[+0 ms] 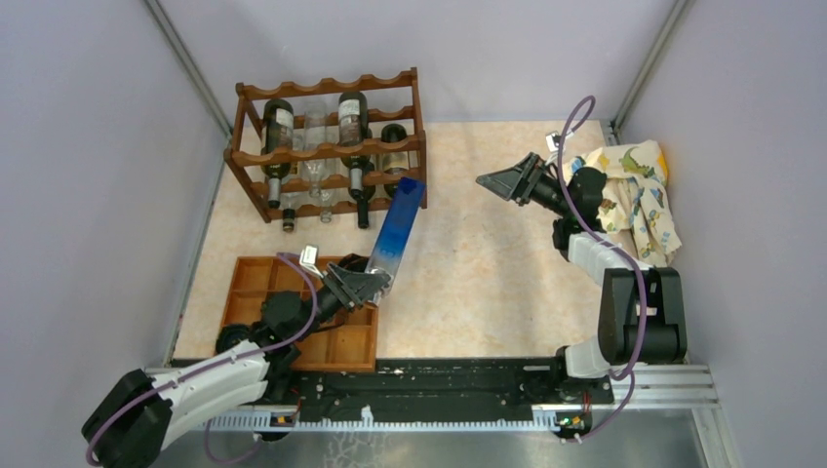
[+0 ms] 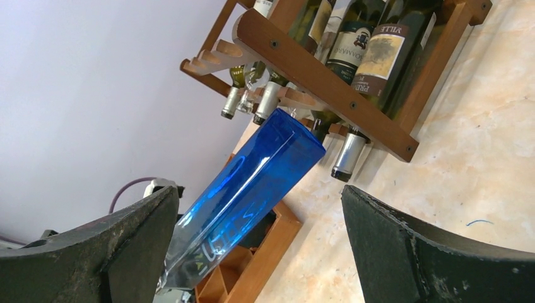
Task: Put the wine bottle on the wine rack
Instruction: Place the wine bottle in the wine rack.
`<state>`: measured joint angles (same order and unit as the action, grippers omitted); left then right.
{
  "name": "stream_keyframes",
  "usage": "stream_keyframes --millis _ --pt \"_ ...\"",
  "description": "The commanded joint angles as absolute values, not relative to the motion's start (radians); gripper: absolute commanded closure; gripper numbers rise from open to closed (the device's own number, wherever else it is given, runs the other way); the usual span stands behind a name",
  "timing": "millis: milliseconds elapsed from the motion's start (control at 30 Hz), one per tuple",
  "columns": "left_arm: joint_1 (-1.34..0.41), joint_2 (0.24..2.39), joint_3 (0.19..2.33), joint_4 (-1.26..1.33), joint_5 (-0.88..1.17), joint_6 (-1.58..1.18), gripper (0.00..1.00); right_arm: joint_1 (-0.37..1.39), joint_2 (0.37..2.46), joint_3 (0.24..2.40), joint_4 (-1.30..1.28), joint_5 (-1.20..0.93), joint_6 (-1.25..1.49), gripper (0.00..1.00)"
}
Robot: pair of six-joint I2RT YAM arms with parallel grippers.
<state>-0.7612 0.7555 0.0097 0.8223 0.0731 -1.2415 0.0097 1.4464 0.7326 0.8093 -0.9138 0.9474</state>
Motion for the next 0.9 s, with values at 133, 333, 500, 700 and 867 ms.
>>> stream_keyframes --millis 133,333,500,700,867 --pt "-0.744 0.739 0.101 1.103 -0.027 -1.212 1.0 0.003 1.415 0.733 0.824 -0.923 0.905 0.02" --pt "-0.72 0.802 0.138 1.162 -0.022 -1.218 1.0 0.003 1.419 0.737 0.813 -0.923 0.892 0.02" --pt "-0.681 0.871 0.164 1.231 0.011 -1.238 1.0 0.003 1.419 0.738 0.811 -0.931 0.886 0.02" --pt "-0.65 0.883 0.183 1.261 0.055 -1.27 1.0 0.003 1.418 0.739 0.81 -0.932 0.885 0.02" --pt "-0.629 0.774 0.18 1.135 0.036 -1.272 1.0 0.003 1.422 0.739 0.812 -0.931 0.885 0.02"
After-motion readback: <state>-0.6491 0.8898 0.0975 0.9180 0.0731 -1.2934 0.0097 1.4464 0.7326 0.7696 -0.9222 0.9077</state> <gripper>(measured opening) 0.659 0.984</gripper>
